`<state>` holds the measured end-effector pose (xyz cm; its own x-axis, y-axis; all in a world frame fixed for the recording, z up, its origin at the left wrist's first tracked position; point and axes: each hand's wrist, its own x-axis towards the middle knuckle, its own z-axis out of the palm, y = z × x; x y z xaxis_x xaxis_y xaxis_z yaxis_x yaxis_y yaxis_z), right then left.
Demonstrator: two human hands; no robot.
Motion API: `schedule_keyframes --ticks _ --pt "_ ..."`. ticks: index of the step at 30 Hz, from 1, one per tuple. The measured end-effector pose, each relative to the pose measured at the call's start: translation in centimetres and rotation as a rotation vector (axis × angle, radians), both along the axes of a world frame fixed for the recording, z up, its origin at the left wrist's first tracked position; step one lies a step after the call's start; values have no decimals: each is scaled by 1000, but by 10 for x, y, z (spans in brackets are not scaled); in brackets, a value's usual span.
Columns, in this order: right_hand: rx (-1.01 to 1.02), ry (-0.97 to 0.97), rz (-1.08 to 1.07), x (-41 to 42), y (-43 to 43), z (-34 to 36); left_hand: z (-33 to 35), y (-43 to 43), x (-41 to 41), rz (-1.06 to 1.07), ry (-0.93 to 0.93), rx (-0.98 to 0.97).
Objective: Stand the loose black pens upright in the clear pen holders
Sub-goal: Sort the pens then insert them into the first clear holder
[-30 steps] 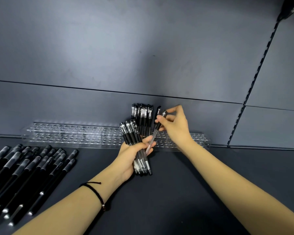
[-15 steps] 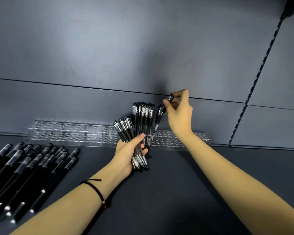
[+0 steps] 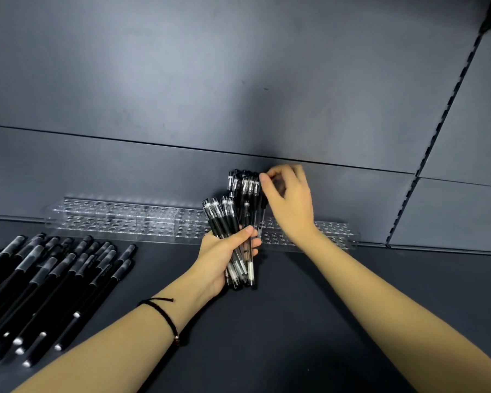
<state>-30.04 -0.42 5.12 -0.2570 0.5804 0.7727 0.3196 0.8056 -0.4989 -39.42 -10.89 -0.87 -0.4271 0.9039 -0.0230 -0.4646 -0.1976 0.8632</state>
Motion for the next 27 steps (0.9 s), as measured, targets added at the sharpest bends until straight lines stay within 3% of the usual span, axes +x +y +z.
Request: schedule_keyframes --ticks 6,10,13,17,20,27 --pt "-328 -290 189 -2 -17 -5 2 -2 1 -12 -16 42" --pt "-488 -66 319 1 -15 -1 2 -3 1 -31 -25 50" --pt "-370 239 205 6 -9 7 2 -1 0 -3 -55 34" --pt "-193 399 87 7 0 14 4 0 -1 24 -54 9" --pt "-139 420 29 7 7 15 5 -1 0 49 -2 -63" --pt "-120 217 14 7 9 4 7 -2 0 10 18 -67"
